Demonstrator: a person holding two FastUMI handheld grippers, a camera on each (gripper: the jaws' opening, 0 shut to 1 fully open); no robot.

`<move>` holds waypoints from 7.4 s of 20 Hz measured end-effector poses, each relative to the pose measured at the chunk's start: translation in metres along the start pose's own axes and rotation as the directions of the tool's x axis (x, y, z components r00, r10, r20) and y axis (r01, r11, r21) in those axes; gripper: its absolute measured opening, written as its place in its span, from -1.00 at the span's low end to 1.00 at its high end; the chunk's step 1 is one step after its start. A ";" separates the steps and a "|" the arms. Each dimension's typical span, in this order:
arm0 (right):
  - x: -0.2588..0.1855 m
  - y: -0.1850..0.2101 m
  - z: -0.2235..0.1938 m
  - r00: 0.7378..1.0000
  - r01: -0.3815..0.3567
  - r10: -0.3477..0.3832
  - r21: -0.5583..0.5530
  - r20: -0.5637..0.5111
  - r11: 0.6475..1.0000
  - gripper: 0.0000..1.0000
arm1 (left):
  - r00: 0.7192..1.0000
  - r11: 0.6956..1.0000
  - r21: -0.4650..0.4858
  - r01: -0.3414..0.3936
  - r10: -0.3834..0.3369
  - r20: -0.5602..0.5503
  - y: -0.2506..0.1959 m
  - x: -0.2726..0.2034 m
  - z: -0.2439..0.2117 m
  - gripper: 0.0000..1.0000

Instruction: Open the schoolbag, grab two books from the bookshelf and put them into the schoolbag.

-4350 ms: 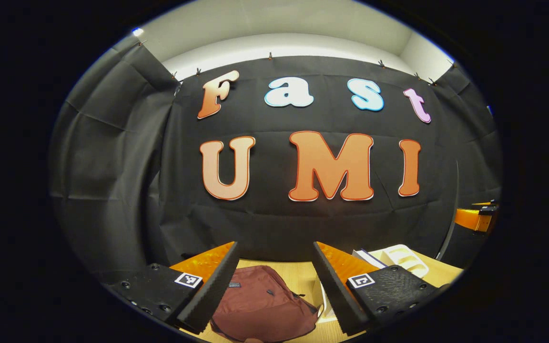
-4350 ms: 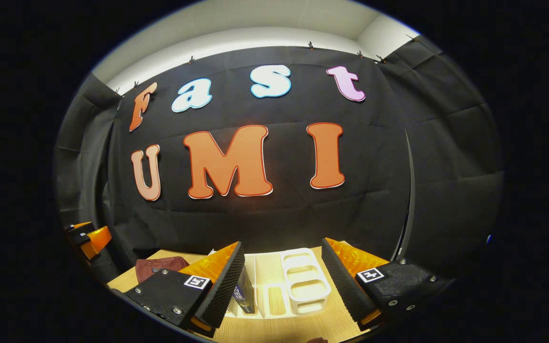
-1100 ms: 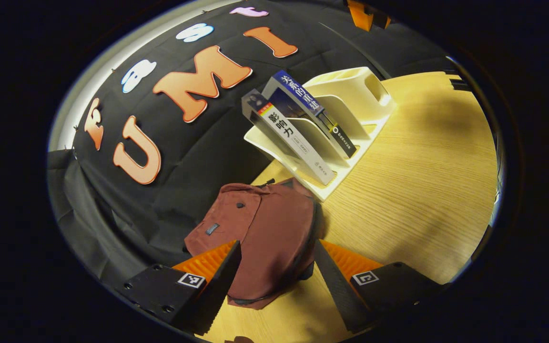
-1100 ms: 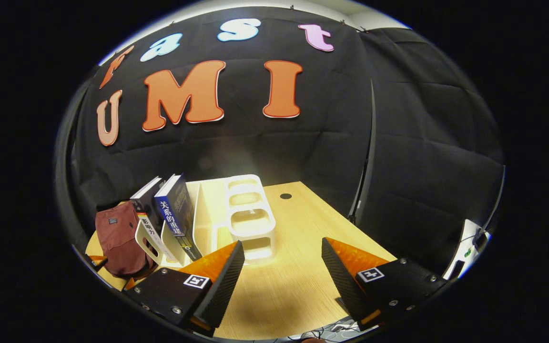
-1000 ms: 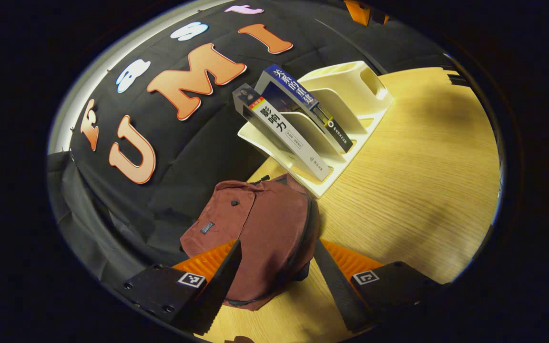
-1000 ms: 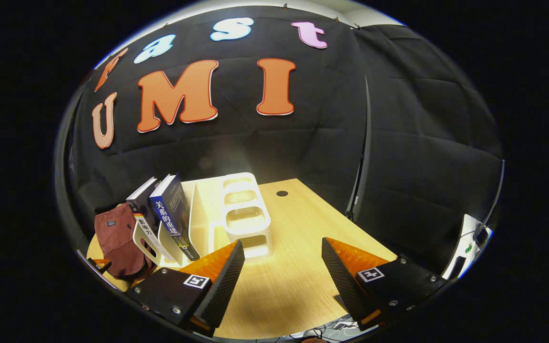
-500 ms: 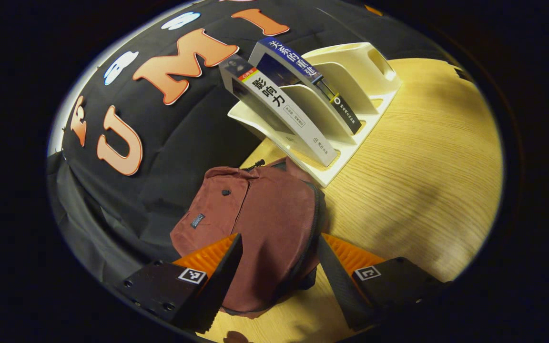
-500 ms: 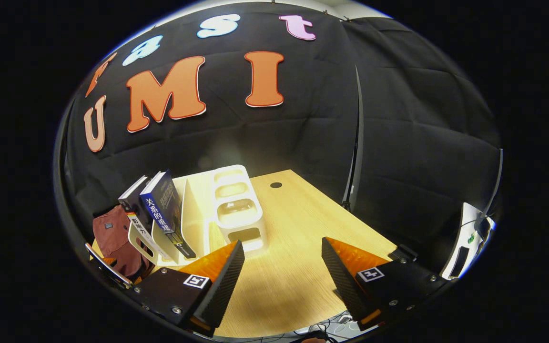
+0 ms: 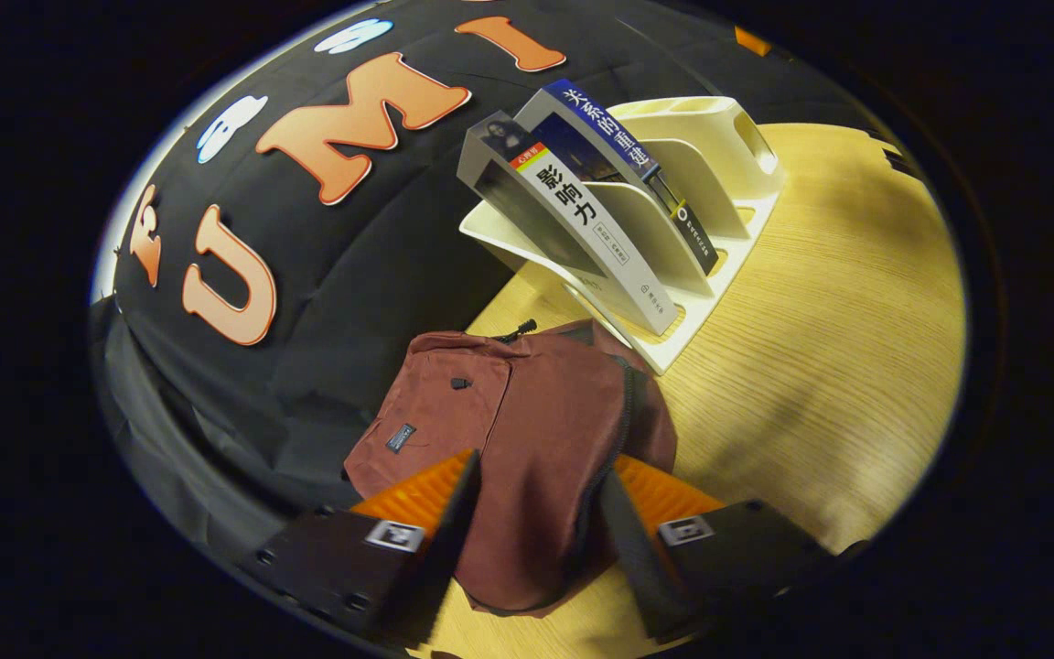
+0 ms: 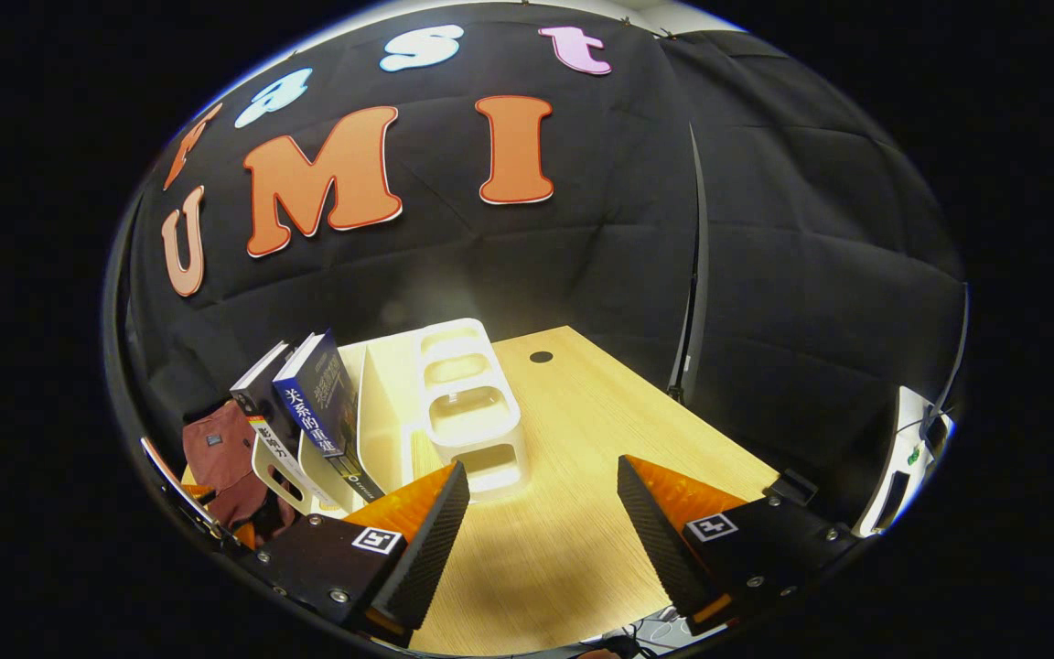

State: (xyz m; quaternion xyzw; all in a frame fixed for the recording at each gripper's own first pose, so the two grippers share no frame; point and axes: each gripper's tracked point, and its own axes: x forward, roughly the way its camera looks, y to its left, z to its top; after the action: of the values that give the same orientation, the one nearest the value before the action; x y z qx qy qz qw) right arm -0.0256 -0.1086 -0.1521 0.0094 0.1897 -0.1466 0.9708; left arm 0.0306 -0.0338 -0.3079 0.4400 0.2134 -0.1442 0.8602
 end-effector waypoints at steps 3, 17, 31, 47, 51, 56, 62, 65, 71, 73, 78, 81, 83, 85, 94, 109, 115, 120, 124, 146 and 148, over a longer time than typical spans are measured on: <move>0.003 0.003 0.004 1.000 -0.018 0.018 0.007 -0.005 1.000 0.94 | 1.000 1.000 -0.023 0.012 -0.012 -0.015 -0.002 0.000 0.001 -0.20; -0.016 0.064 0.038 0.982 -0.187 0.188 0.071 0.000 0.980 0.93 | 0.986 0.971 -0.193 0.143 -0.156 -0.054 0.083 -0.009 0.037 -0.99; -0.052 0.230 0.110 0.908 -0.413 0.399 -0.121 -0.127 0.903 0.93 | 0.995 0.981 -0.179 0.070 -0.057 0.080 0.216 -0.002 0.082 -0.99; 0.056 0.339 0.064 0.719 -0.479 0.269 -0.177 -0.641 0.860 0.95 | 0.994 0.957 -0.274 0.099 -0.084 0.069 0.217 0.000 0.077 -0.99; 0.079 0.338 0.045 0.706 -0.449 0.212 -0.195 -0.676 0.872 0.97 | 0.994 0.950 -0.295 0.104 -0.087 0.071 0.218 0.003 0.073 -0.99; 0.091 0.350 0.024 0.666 -0.429 0.191 -0.160 -0.721 0.889 0.97 | 0.994 0.945 -0.308 0.107 -0.090 0.069 0.220 0.002 0.067 -0.99; 0.115 0.344 -0.009 0.663 -0.365 0.114 -0.187 -0.739 0.912 0.81 | 0.994 0.942 -0.319 0.106 -0.092 0.058 0.221 0.000 0.066 -0.99; 0.124 0.337 -0.022 0.656 -0.321 0.082 -0.179 -0.750 0.930 0.30 | 0.995 0.945 -0.312 0.100 -0.088 0.051 0.223 -0.001 0.067 -0.99; 0.109 0.337 -0.004 0.670 -0.321 0.128 -0.129 -0.732 0.938 -0.24 | 0.994 0.944 -0.311 0.110 -0.101 0.043 0.219 -0.003 0.072 -0.99; 0.094 0.336 0.020 0.688 -0.329 0.161 -0.107 -0.708 0.938 -0.26 | 0.993 0.944 -0.308 0.115 -0.106 0.045 0.218 -0.004 0.072 -0.99; 0.045 0.322 0.089 0.755 -0.338 0.238 -0.051 -0.611 0.940 -0.26 | 0.989 0.944 -0.296 0.147 -0.131 0.071 0.217 -0.002 0.070 -0.99; 0.006 0.303 0.116 0.774 -0.362 0.311 0.017 -0.551 0.932 -0.26 | 0.985 0.936 -0.309 0.168 -0.150 0.081 0.219 0.003 0.068 -0.99; -0.022 0.284 0.127 0.788 -0.378 0.361 0.071 -0.500 0.923 -0.26 | 0.982 0.929 -0.321 0.185 -0.168 0.081 0.218 0.007 0.067 -0.98; -0.051 0.271 0.128 0.780 -0.397 0.432 0.176 -0.453 0.901 -0.27 | 0.981 0.926 -0.323 0.194 -0.175 0.087 0.220 0.006 0.071 -0.99; -0.097 0.265 0.022 0.696 -0.403 0.676 0.648 -0.241 0.647 -0.28 | 0.967 0.912 -0.323 0.254 -0.231 0.106 0.217 0.005 0.085 -0.99; -0.008 0.396 -0.107 0.745 -0.216 0.652 0.873 -0.141 0.436 -0.28 | 0.931 0.882 -0.300 0.363 -0.328 0.163 0.197 -0.025 0.100 -0.99; 0.021 0.436 -0.117 0.793 -0.158 0.587 0.877 -0.161 0.454 -0.27 | 0.932 0.895 -0.265 0.359 -0.326 0.161 0.196 -0.022 0.098 -0.98; 0.022 0.449 -0.139 0.782 -0.096 0.565 0.846 -0.262 0.525 -0.26 | 0.932 0.894 -0.270 0.357 -0.325 0.159 0.202 -0.013 0.094 -0.99; 0.009 0.442 -0.151 0.756 -0.050 0.553 0.811 -0.351 0.583 -0.29 | 0.938 0.899 -0.272 0.343 -0.312 0.151 0.210 -0.005 0.089 -0.98; 0.029 0.231 0.019 0.969 -0.060 0.172 0.511 -0.176 0.858 0.95 | 0.957 0.829 -0.482 0.283 -0.274 0.091 0.183 -0.018 0.073 -0.99; 0.036 0.237 0.039 0.971 -0.086 0.171 0.426 -0.165 0.900 0.94 | 0.962 0.811 -0.522 0.264 -0.262 0.080 0.181 -0.015 0.073 -0.99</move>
State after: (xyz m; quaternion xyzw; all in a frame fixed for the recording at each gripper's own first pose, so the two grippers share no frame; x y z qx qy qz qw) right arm 0.0887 0.1049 -0.1385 0.2431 0.2489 -0.1171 0.9302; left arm 0.1142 0.0107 -0.1364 0.1527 0.3019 -0.1986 0.9198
